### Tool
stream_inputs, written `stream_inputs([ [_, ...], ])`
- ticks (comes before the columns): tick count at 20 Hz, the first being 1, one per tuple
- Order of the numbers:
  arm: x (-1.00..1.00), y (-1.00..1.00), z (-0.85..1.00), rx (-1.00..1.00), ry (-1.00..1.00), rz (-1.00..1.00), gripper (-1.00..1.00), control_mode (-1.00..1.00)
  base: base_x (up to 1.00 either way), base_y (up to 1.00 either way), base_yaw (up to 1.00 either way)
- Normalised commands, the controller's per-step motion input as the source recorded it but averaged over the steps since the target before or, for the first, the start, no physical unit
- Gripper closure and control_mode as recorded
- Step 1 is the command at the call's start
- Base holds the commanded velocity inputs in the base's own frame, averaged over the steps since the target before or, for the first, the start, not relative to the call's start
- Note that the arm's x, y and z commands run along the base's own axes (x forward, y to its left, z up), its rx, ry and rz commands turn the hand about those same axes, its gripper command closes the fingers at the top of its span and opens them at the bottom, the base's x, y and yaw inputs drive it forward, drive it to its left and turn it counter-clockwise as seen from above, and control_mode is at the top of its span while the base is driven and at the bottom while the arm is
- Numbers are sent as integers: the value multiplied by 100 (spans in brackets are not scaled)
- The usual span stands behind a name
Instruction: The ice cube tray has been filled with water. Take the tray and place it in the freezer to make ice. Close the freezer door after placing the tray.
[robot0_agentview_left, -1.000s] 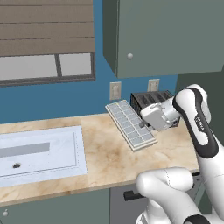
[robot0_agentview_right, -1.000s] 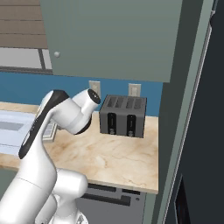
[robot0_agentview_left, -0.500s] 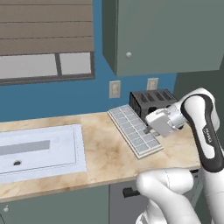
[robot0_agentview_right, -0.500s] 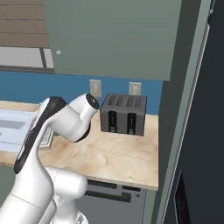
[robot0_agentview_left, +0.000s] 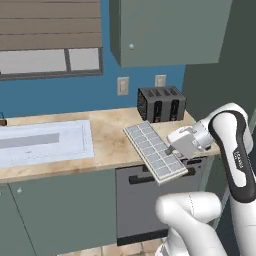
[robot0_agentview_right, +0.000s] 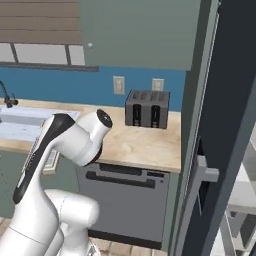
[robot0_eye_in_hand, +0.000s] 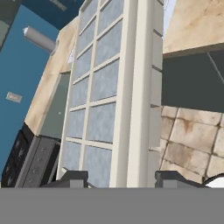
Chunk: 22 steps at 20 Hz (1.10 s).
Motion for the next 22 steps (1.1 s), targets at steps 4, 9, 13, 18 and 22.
stream_inputs([
  [4,0,0,0,0,0,0,100,100,-79,0,0],
  [9,0,0,0,0,0,0,100,100,-79,0,0],
  [13,0,0,0,0,0,0,100,100,-81,0,0],
  [18,0,0,0,0,0,0,100,100,-67,-23,0],
  [22,0,0,0,0,0,0,100,100,-43,-47,0],
])
